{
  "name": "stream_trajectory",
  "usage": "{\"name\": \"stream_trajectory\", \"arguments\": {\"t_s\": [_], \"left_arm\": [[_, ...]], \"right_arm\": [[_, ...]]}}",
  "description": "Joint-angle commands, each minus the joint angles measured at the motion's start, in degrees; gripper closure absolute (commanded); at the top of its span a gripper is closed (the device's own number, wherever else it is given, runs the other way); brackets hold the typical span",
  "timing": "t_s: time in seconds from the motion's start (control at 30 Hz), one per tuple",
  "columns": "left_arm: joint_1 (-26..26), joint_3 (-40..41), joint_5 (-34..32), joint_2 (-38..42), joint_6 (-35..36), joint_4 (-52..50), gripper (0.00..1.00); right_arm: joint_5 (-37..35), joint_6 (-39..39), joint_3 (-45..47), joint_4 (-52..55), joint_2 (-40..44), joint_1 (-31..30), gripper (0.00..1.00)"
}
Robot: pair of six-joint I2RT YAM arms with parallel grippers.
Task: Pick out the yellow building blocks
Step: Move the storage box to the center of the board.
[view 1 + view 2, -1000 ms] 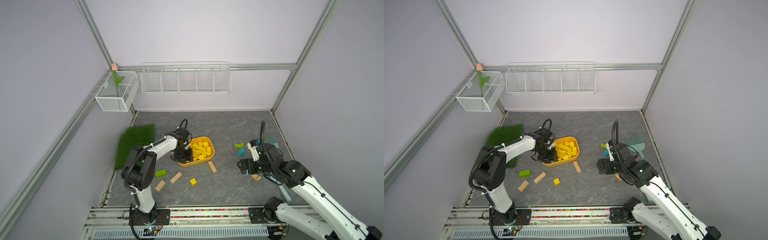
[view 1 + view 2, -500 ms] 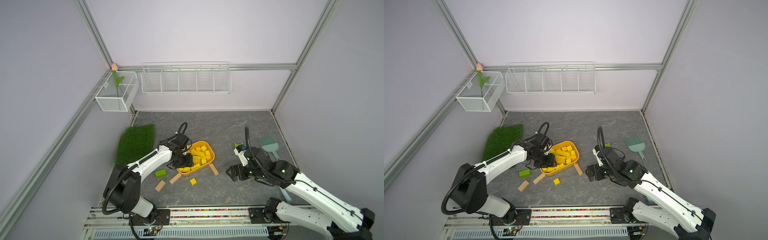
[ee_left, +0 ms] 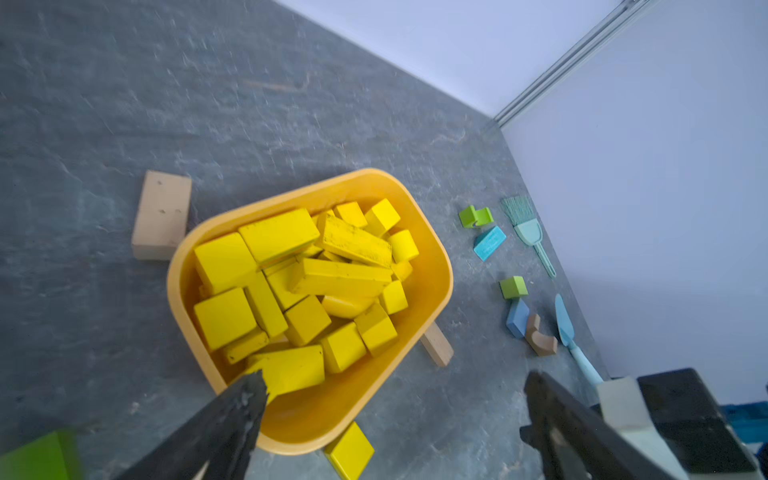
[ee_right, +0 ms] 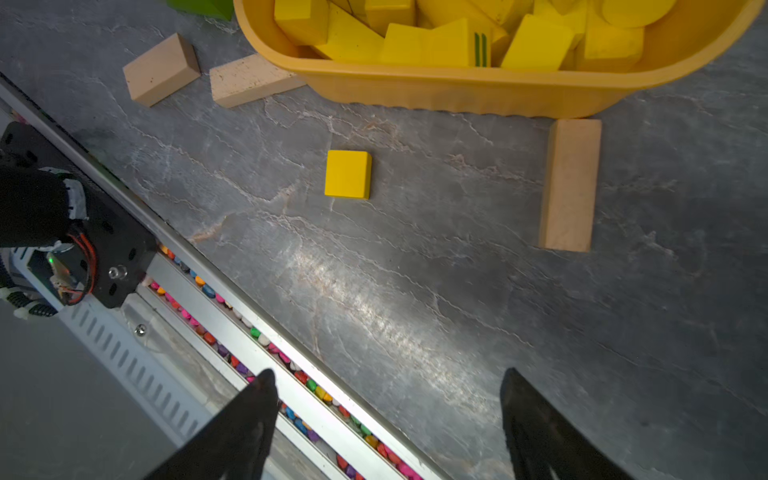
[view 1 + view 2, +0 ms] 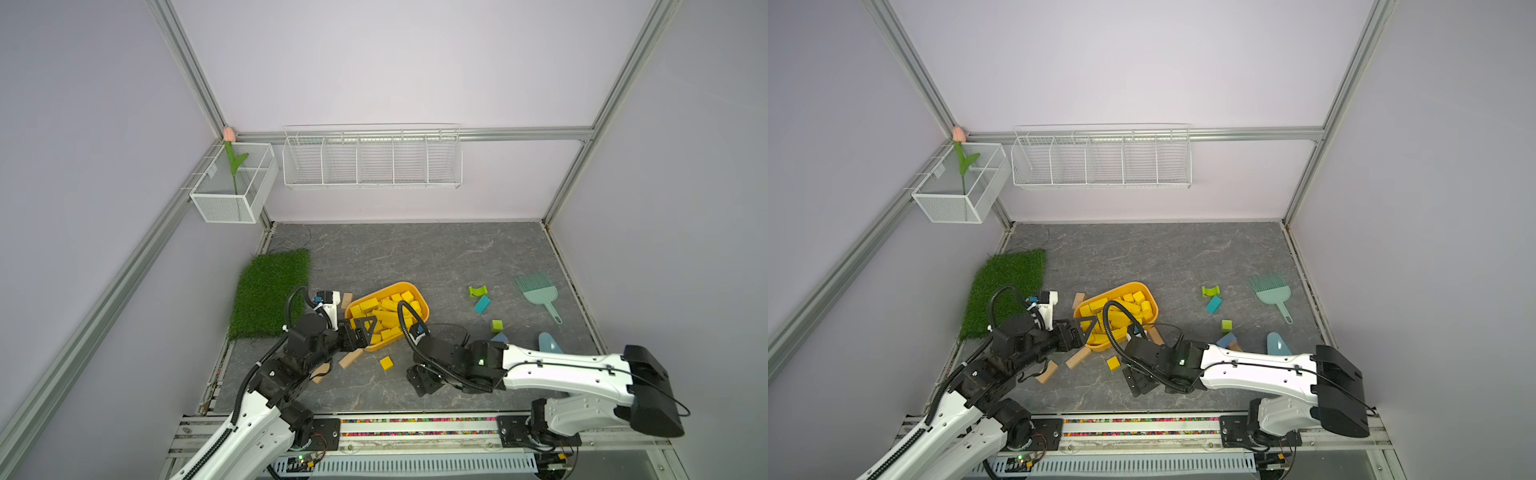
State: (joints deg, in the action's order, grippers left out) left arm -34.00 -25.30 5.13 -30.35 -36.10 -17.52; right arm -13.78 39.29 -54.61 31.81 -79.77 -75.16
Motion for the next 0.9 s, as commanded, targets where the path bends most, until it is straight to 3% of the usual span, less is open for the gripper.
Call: {"name": "stream_trajectory", "arguments": {"t_s": [0.0,0.13,0.43,0.87], "left_arm": [[-0.1,2.8,-6.3,4.5,-4.0,6.0,0.00],[-0.1,5.3,-5.4,3.7,-4.0,8.6,0.00],[0.5,5.8,-6.7,-0.1,-3.8,10.3,0.00],[6.6,6.8,-6.2,0.1,-7.9,7.5,0.00]], "right_arm": [[-1.5,0.6,-3.9,-5.5,-6.3,-1.4,0.19],[-1.8,0.6,-9.7,-5.5,-14.5,-1.8,0.24],[-0.2,1.2,-16.7,-2.5,-24.2,-0.7,0.38],[5.2,0.9,-17.5,-4.1,-30.1,2.9,0.51]]}}
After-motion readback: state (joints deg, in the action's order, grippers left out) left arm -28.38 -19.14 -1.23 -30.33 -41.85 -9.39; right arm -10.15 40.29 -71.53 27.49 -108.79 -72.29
